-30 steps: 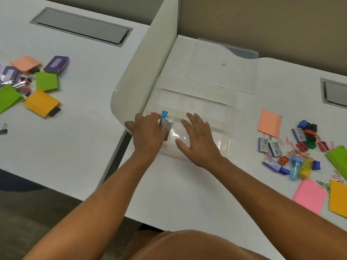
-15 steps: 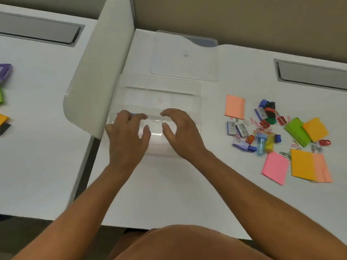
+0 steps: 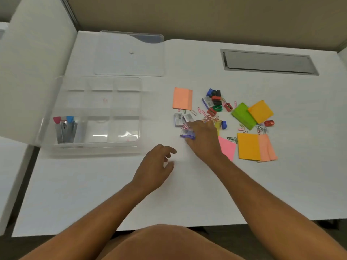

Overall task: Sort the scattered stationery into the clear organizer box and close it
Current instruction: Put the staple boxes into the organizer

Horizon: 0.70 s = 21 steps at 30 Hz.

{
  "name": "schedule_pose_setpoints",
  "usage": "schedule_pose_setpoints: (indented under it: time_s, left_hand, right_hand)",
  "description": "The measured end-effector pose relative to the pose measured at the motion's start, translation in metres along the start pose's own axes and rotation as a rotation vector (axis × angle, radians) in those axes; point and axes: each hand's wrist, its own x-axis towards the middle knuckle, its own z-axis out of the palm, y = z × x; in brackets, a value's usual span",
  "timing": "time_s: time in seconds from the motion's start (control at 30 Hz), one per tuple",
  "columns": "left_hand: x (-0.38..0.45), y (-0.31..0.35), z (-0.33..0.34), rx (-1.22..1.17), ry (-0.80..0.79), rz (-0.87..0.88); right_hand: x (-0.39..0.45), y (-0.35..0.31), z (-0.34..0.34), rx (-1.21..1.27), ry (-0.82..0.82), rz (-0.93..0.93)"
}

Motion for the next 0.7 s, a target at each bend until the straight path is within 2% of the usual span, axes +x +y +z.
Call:
schedule_pose_setpoints:
  time_s: [0.1,0.3,0.4,0.47,0.53,0.6,0.7]
  left_hand:
    - [0.010,0.013,0.016,-0.126,-0.009,-0.190]
    - [0.022,0.031,0.036,-0.459,0.102,-0.451]
    - [0.028,0.041,0.044,-0.583,0.158,-0.515]
    - [0.031,0.048,0.047,-0.604,0.197,-0.523]
    - [0.034,0.055,0.050,-0.651,0.258,-0.521]
    - [0.038,0.062,0.050,-0.787,0.297,-0.529]
    - [0.044,0.072,0.041,-1.106,0.238,-0.510]
  right_hand:
    - [0.002,0.004,0.005,-0.005,0.048,-0.108]
    - [0.006,0.019,0.014,0.073,0.108,-0.215]
    - [0.008,0.027,0.019,0.060,0.155,-0.270]
    - [0.010,0.030,0.021,0.092,0.130,-0.237]
    - [0.009,0.031,0.021,0.218,0.099,-0.203]
    - [0.004,0.027,0.011,0.484,0.097,-0.137]
    - [-0.013,0.013,-0.013,0.839,0.099,-0.030]
